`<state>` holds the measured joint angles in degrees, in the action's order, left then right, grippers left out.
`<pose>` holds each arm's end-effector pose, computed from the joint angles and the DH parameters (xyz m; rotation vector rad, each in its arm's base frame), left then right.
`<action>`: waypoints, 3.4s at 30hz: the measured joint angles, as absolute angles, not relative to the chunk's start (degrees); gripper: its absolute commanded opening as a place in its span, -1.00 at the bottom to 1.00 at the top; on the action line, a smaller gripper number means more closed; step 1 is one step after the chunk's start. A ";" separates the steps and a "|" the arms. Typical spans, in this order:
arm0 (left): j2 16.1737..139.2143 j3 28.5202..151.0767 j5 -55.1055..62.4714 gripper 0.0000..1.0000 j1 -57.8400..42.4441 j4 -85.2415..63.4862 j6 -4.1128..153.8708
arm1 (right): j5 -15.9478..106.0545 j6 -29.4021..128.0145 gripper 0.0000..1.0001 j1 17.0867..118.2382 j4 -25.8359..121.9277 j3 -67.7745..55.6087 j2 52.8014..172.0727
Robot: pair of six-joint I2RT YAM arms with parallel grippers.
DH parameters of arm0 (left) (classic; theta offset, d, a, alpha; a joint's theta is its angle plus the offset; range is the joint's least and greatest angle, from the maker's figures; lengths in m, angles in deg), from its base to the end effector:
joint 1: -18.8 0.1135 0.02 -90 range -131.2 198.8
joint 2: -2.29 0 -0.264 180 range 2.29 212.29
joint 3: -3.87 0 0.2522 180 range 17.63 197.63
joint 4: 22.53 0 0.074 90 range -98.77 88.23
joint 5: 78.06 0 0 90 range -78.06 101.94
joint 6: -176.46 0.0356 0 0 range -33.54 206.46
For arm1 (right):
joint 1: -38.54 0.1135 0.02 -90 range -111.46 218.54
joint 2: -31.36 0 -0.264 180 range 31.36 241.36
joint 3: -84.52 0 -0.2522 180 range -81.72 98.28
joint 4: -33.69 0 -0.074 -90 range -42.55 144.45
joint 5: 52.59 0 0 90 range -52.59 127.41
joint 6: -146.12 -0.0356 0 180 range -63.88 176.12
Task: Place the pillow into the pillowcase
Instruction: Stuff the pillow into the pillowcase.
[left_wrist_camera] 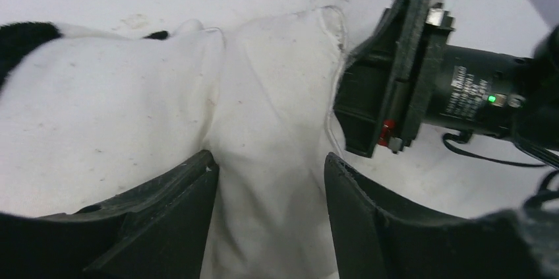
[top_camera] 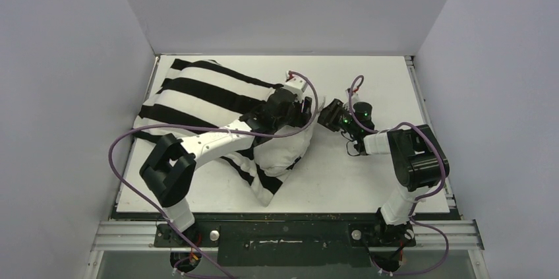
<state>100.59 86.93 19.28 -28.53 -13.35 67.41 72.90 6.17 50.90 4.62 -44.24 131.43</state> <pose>0.2751 -0.2917 0.2633 0.4177 2.0039 -0.6115 0.3171 0.0906 0.1488 0.2213 2.0667 1.2932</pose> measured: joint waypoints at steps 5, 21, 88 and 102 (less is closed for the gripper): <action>103.32 92.17 30.05 0.30 -31.55 -8.52 71.26 | 73.16 5.88 -0.23 50.90 3.68 -44.57 131.28; 116.37 103.54 36.70 0.27 -33.56 -8.85 77.71 | 72.29 5.07 -0.21 50.41 3.66 -46.12 131.10; 88.94 68.09 -0.59 -1.00 -11.39 -30.25 62.03 | 75.54 1.55 0.14 65.74 3.81 -27.68 146.71; 88.83 67.34 -0.77 -1.00 -11.35 -30.79 61.25 | 72.98 3.26 -1.00 67.77 6.11 -22.36 152.54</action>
